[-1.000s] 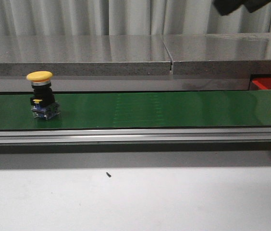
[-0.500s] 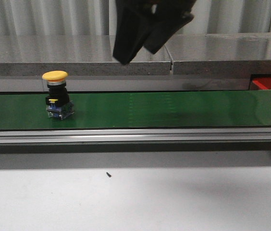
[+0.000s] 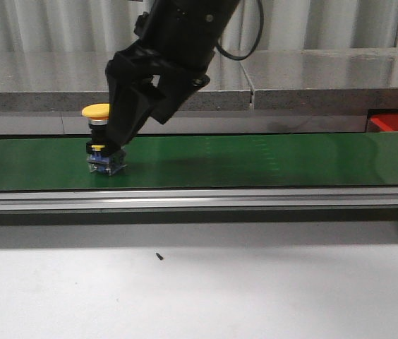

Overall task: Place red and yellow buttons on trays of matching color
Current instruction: 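Grasp the yellow button off the belt with the right gripper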

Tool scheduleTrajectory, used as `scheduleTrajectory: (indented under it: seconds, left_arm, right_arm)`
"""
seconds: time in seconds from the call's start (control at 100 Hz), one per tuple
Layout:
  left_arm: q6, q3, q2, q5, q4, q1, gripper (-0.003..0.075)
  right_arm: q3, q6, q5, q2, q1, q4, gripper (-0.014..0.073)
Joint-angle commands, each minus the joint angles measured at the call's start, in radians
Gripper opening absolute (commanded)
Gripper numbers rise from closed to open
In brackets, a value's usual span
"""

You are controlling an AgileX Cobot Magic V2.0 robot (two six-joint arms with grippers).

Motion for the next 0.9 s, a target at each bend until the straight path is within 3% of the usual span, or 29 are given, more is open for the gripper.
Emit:
scheduleTrajectory:
  seconds: [0.0,0.14,0.21,0.33,0.38,0.63,0.89]
  left_arm:
    - [0.000,-0.026,0.009,-0.069,-0.017,-0.007,-0.0019]
    - [0.000,-0.026,0.009,-0.069,-0.017,-0.007,-0.0019]
    - [0.000,-0.026,0.009,-0.069,-0.017,-0.007,-0.0019]
    - [0.000,-0.026,0.009,-0.069,-0.017,-0.007,-0.0019]
    - [0.000,-0.026,0.009,-0.069,-0.017,-0.007,-0.0019]
    - [0.000,-0.026,0.009,-0.069,-0.017,-0.007,-0.0019]
    - [0.000,-0.026,0.009,-0.069,-0.017,-0.007,-0.0019]
  right_arm:
    - [-0.039,-0.024,-0.095,-0.043,0.014,0.035,0.0607]
    - [-0.039,-0.025,-0.180,-0.025,0.020,0.038,0.0573]
    - [-0.039,-0.025,-0.199,-0.021,0.020,0.038,0.0456]
    - [-0.039,-0.025,-0.222,-0.021,0.020,0.038,0.0173]
    - [-0.039,-0.025,-0.230,-0.021,0.020,0.038,0.0119]
    - [-0.011,0.016,-0.235,-0.065,-0.004,0.043,0.0110]
    - [0.192,0.062,-0.333,-0.257,-0.101,0.043,0.0110]
